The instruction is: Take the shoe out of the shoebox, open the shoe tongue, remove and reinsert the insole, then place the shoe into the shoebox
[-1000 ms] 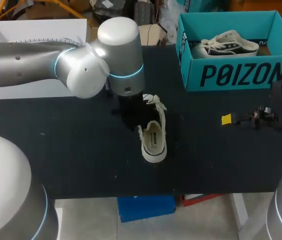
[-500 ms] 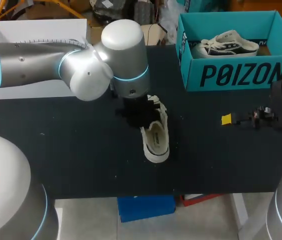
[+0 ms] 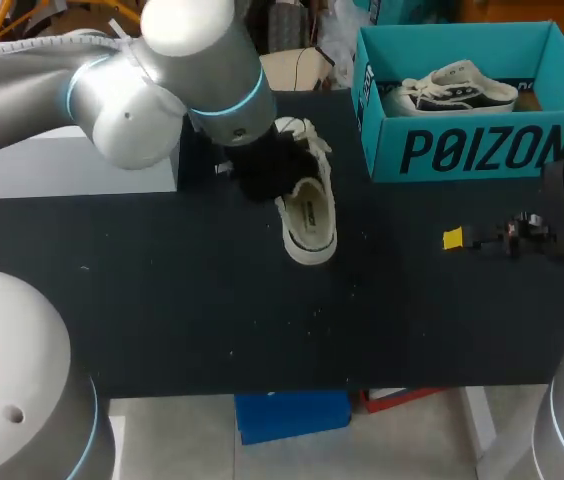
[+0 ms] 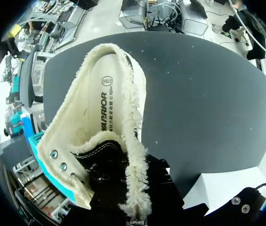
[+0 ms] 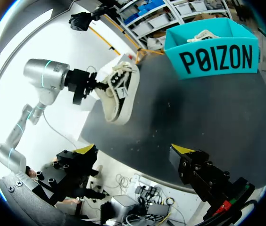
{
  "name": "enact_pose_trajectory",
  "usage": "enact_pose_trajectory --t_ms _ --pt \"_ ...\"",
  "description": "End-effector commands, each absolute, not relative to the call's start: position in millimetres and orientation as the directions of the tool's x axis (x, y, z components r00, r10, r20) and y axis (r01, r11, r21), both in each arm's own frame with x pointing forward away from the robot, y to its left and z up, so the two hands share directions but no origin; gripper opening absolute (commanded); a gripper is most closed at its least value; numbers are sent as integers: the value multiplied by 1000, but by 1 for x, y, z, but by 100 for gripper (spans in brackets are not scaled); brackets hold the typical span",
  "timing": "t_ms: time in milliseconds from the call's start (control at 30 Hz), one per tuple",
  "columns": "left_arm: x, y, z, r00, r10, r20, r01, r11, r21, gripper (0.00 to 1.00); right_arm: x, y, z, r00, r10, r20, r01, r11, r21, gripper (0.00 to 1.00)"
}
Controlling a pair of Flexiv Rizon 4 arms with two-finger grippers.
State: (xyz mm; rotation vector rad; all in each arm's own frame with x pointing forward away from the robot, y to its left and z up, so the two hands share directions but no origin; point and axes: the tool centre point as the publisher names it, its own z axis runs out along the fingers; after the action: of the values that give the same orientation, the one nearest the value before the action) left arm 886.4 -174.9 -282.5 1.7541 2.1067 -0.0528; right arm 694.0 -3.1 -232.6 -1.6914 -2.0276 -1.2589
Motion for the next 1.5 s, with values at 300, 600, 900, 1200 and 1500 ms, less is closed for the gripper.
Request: enact_pose_trajectory --t_ms 300,600,900,1200,1500 --pt "892 -64 -155 -382 575 -724 676 708 206 0 694 -2 -233 -315 701 640 885 -27 465 100" --pt "904 19 -130 -468 276 -840 470 882 28 0 694 -2 -233 -315 701 640 885 -27 465 100" --pt "920 80 -127 -558 174 -811 359 932 -46 0 694 -2 -233 -315 701 640 885 -27 465 100" --pt "940 128 -133 -671 147 -727 266 963 -51 0 694 -2 -233 -315 701 640 885 -27 465 100" --pt "957 154 -155 -736 154 -659 235 971 -36 0 694 -2 -233 -315 701 640 885 -27 465 100"
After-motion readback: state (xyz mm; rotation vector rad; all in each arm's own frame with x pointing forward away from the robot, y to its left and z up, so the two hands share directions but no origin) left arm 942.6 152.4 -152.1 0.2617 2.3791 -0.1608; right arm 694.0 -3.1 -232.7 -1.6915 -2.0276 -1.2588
